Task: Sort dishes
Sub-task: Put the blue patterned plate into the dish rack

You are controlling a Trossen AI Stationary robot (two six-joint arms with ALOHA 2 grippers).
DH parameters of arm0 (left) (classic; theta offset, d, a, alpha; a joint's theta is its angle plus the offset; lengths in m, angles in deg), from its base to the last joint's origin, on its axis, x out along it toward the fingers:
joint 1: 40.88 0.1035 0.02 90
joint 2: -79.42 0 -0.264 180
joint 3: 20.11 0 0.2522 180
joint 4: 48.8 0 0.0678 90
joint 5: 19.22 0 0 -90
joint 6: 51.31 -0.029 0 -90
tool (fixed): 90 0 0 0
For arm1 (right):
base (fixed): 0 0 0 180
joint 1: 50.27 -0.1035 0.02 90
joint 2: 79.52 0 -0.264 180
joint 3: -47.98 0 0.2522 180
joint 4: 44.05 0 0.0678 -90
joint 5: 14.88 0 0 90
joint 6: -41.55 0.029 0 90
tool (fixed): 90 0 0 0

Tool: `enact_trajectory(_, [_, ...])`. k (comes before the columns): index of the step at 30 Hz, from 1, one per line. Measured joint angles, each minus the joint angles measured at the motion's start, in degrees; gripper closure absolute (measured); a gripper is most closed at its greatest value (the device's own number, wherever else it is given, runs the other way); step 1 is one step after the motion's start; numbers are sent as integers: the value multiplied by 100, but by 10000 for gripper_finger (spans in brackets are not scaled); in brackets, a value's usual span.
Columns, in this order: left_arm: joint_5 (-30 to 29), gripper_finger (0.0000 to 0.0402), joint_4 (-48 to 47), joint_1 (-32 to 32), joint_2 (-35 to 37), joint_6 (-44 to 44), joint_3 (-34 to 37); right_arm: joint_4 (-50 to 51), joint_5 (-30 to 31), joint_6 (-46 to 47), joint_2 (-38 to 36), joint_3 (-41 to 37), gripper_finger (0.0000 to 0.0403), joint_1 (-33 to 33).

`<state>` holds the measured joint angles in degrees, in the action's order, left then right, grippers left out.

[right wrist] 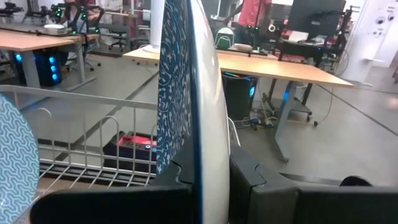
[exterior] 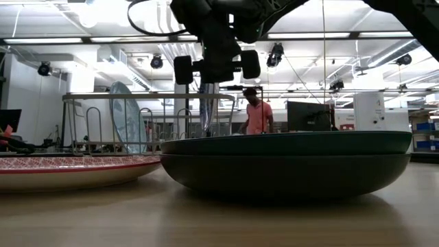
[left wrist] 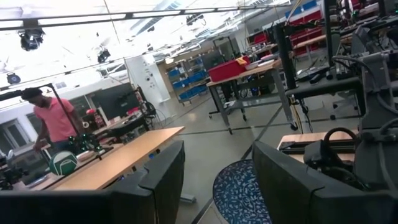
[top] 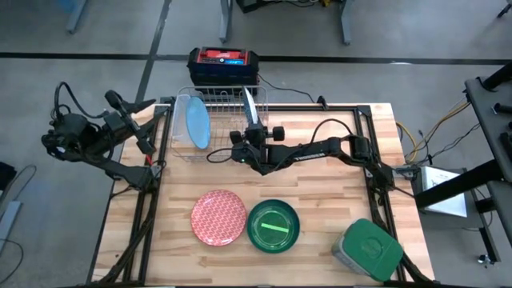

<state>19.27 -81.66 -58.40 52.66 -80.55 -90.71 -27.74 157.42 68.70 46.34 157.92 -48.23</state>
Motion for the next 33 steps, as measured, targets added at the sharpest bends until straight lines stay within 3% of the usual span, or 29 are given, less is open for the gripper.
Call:
enact_trajectory(27, [0, 224, -43, 0, -2, 86, 0, 493, -251, 76, 0, 0, 380, 36])
enact_trajectory(33, [2, 224, -69, -1, -2, 130, 0, 449, -451, 390, 0, 7, 344, 60])
